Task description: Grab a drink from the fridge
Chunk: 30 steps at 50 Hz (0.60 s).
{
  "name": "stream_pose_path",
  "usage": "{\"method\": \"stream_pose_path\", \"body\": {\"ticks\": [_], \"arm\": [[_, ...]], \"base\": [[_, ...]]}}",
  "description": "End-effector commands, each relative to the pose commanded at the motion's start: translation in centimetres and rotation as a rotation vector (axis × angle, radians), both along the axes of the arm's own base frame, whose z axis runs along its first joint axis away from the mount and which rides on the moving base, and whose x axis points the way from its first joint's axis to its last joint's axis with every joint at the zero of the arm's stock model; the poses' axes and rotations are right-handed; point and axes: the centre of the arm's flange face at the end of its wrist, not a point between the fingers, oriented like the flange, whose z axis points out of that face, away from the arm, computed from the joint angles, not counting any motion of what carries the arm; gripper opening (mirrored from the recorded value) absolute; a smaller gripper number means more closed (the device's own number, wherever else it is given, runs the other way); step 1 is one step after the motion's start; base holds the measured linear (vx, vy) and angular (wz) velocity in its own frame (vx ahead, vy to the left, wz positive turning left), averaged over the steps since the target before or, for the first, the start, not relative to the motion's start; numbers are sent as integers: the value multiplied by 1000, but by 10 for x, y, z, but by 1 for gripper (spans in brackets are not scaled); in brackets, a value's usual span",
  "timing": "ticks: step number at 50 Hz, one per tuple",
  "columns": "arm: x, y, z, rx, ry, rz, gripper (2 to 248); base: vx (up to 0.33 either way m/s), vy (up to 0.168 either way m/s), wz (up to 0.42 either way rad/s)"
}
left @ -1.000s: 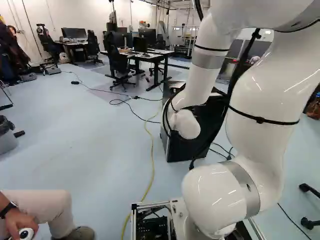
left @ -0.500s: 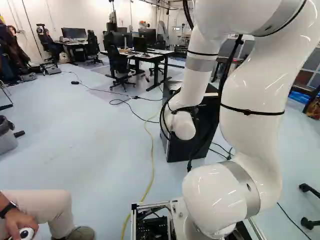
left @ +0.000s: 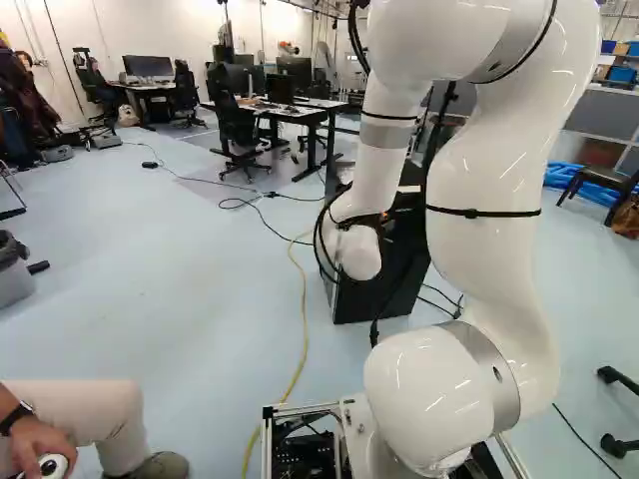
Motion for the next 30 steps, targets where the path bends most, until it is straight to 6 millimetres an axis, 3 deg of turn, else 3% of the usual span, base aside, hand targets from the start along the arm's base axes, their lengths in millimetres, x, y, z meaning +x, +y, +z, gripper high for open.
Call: {"method": "stream_pose_path", "body": {"ticks": [30], "arm": [[15,6,1,-10,-46,-43,247]], "base": [[0,0,0]]}}
